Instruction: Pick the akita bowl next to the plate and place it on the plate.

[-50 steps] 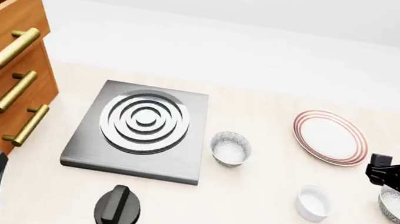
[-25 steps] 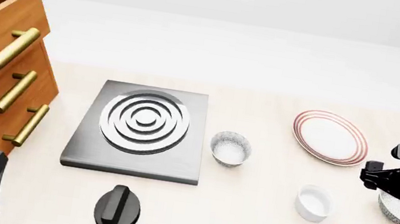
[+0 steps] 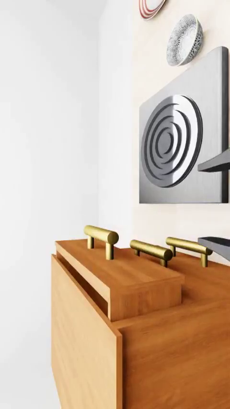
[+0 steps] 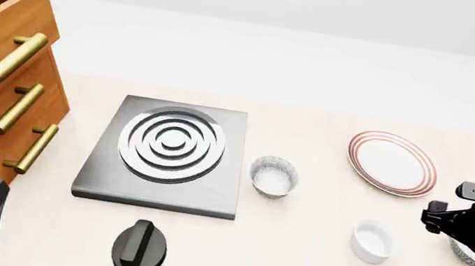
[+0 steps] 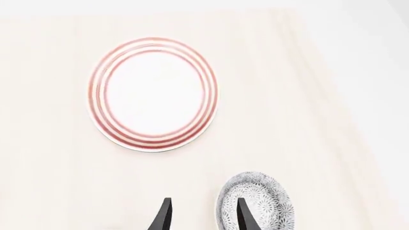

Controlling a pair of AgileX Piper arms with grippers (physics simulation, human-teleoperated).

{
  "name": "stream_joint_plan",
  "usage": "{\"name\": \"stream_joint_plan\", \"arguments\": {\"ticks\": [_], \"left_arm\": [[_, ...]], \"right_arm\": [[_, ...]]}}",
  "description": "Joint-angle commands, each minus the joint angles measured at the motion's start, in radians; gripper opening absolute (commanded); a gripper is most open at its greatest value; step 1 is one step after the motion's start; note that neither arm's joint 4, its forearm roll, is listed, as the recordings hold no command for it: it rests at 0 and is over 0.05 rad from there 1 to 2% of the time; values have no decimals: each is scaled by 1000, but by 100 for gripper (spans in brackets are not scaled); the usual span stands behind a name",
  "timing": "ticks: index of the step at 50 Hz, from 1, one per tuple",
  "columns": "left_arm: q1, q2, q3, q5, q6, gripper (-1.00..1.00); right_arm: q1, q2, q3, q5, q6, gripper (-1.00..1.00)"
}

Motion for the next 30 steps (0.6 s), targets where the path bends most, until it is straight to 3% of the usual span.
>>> {"name": "stream_joint_plan", "arguments": {"ticks": [1, 7, 13, 16, 22, 24, 30], "left_arm": [[0, 0, 0, 0, 0, 100], [0, 0, 0, 0, 0, 100], [0, 0, 0, 0, 0, 100], [0, 0, 0, 0, 0, 100], [0, 0, 0, 0, 0, 100], [0, 0, 0, 0, 0, 100], [0, 0, 0, 0, 0, 100]], "right_arm": [[-7, 46, 10, -42, 1, 100], [-10, 56, -8, -18, -4, 100], [-29, 144, 1, -92, -16, 100], [-29, 118, -18, -43, -17, 100], [-27, 125, -21, -45, -15, 100], [-29, 157, -7, -92, -15, 100], [-32, 163, -3, -98, -17, 100]]}}
